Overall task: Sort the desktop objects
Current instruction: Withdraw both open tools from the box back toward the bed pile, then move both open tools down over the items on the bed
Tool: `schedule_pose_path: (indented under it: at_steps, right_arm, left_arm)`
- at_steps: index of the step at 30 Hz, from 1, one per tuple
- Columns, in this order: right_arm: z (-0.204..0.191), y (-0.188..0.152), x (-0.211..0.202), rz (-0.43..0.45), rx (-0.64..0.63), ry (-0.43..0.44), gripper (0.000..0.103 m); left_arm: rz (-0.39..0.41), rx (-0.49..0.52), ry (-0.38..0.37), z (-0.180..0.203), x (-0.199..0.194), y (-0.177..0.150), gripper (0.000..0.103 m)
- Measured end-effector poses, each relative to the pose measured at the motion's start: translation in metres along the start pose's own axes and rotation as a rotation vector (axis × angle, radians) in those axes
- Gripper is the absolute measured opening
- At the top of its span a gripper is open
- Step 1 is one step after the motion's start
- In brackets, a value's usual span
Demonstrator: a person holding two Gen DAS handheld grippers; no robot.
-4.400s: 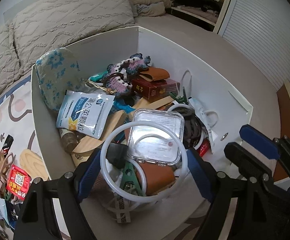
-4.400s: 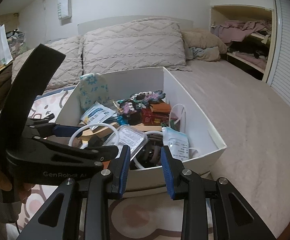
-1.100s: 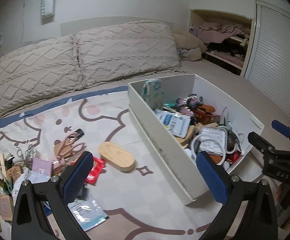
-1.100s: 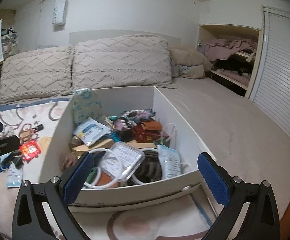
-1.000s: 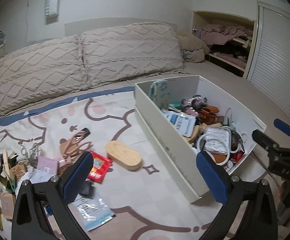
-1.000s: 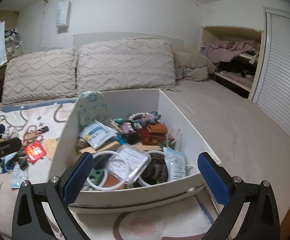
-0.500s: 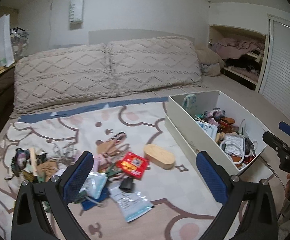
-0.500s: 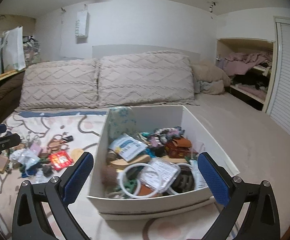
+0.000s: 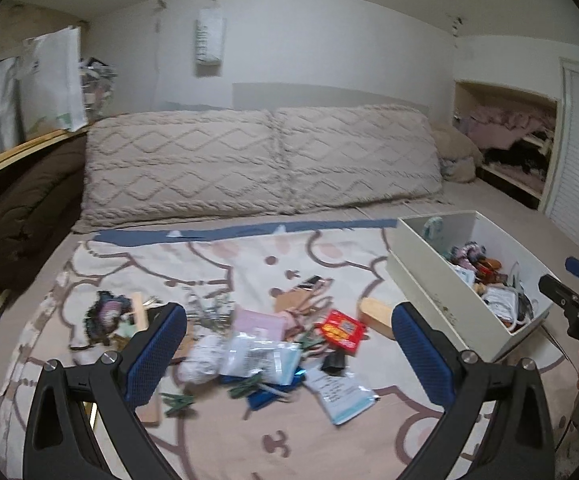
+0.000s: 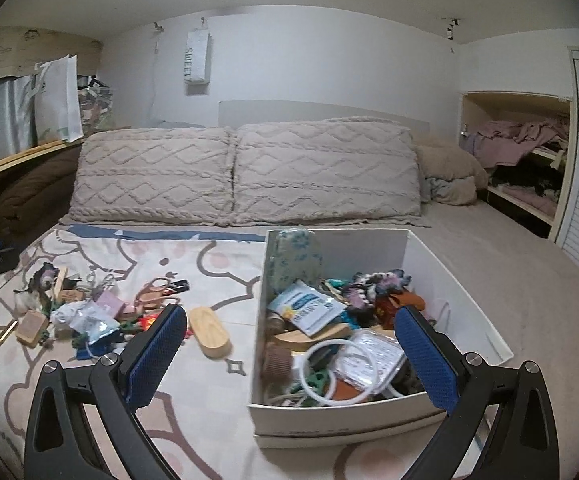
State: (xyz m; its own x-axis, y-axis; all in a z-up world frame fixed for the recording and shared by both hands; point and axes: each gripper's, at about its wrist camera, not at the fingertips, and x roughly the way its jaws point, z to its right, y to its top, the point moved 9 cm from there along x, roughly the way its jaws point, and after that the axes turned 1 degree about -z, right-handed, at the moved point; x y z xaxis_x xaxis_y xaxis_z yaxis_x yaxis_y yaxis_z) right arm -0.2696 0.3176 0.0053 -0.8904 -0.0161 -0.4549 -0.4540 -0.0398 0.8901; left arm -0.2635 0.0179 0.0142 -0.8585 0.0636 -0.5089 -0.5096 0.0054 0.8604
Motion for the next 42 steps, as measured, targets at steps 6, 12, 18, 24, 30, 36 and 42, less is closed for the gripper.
schedule_pose_path:
  at_steps: [6,12,18,24,30,36,42]
  right_arm:
    - [-0.019,0.002,-0.003,0.019,-0.011,0.023,0.103]
    - [-0.033,0.004,-0.005,0.033,0.011,0.052,0.103]
    - [-0.046,0.003,-0.006,0.038,-0.004,0.052,0.103]
    - [-0.064,0.003,-0.005,0.05,-0.024,0.061,0.103]
    - [-0.073,0.0,0.0,0.045,-0.038,0.067,0.103]
    - [-0.084,-0.007,0.008,0.023,-0.053,0.087,0.103]
    - [-0.116,-0.024,0.022,-0.023,-0.116,0.143,0.103]
  left_arm:
    - [0.036,-0.027,0.046,-0.039,-0.019,-0.001,0.103]
    - [0.072,-0.05,0.093,-0.07,-0.038,-0.004,0.103]
    - [0.101,-0.095,0.129,-0.102,-0.051,-0.011,0.103]
    - [0.083,-0.148,0.157,-0.131,-0.05,-0.022,0.103]
    - [0.076,-0.193,0.171,-0.149,-0.05,-0.028,0.103]
    - [0.033,-0.218,0.232,-0.17,-0.034,-0.042,0.103]
    - [-0.052,-0.256,0.3,-0.203,-0.007,-0.07,0.103]
